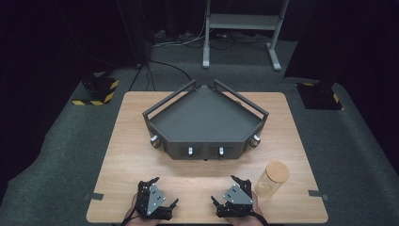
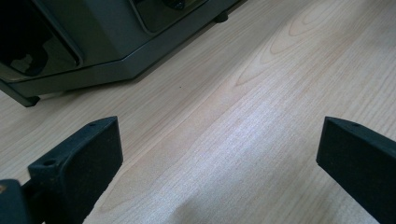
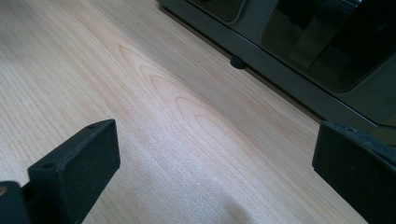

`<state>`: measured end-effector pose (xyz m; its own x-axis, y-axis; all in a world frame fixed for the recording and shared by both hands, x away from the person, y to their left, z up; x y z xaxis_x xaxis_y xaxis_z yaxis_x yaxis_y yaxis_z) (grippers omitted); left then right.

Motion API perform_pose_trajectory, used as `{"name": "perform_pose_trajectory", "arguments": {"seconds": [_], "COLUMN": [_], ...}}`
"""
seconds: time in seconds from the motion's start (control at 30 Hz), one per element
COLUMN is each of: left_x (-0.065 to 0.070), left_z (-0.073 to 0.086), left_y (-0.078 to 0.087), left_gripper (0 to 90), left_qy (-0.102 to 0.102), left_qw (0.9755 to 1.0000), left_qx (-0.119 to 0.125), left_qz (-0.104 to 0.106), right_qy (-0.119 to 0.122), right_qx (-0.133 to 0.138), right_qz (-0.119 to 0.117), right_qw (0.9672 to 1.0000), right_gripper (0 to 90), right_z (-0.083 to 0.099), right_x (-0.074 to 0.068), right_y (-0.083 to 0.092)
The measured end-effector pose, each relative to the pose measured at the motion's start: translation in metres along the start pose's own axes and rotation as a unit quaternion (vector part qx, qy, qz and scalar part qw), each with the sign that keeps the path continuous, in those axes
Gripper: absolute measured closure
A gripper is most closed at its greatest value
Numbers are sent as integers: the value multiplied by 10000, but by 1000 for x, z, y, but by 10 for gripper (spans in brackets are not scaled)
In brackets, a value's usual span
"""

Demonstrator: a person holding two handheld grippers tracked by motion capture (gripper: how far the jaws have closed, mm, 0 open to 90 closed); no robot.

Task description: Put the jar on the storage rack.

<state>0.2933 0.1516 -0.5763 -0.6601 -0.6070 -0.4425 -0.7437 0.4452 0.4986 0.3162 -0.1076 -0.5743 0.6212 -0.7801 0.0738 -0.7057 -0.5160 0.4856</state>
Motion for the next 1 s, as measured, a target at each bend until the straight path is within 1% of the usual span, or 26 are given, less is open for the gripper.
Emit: {"name": "perform_pose_trajectory", "arguments": {"seconds": [0.17, 0.33, 0.47, 0.53, 0.63, 0.73, 0.87, 1.0], "left_x": [0, -1, -4, -5, -3, -2, -2, -2], "left_z": [0, 0, 1, 2, 1, 1, 1, 1], "left_y": [0, 0, 0, -1, -1, -2, -1, 0], "left_gripper": [8, 9, 10, 10, 10, 10, 10, 10], "left_qy": [11, 5, 223, 253, 141, 77, 79, 106], "left_qw": [10000, 10000, 9997, 9996, 9998, 9999, 9999, 9999], "left_qx": [-10, 3, 10, -24, -63, -96, -64, -18], "left_qz": [34, 40, 129, 130, 129, 109, 93, 84], "right_qy": [87, 38, 12, -6, -25, -33, -61, -91], "right_qx": [42, 75, 54, 62, 96, 136, 163, 254], "right_qz": [-4, -27, -27, -44, -77, -125, -131, -157], "right_qw": [10000, 10000, 10000, 10000, 9999, 9998, 9998, 9995], "right_gripper": [2, 2, 2, 2, 3, 7, 3, 2], "right_z": [0, 0, 0, 0, -1, -2, -3, -8], "right_x": [-1, -1, 0, 0, 0, 0, 0, -1], "right_y": [0, 1, 1, 1, 2, 3, 4, 8]}}
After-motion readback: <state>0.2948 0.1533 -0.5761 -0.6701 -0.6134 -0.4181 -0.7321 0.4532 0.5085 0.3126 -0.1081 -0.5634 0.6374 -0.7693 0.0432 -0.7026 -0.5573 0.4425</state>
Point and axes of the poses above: each handheld gripper's, and its own axes: y roughly backward along the jaws, z roughly out of its underside, x roughly to its right, the point moved 5 cm from there along -y, roughly forward along the jaws, and after that the axes turned 13 degrees about -y, right-handed, at the moved point
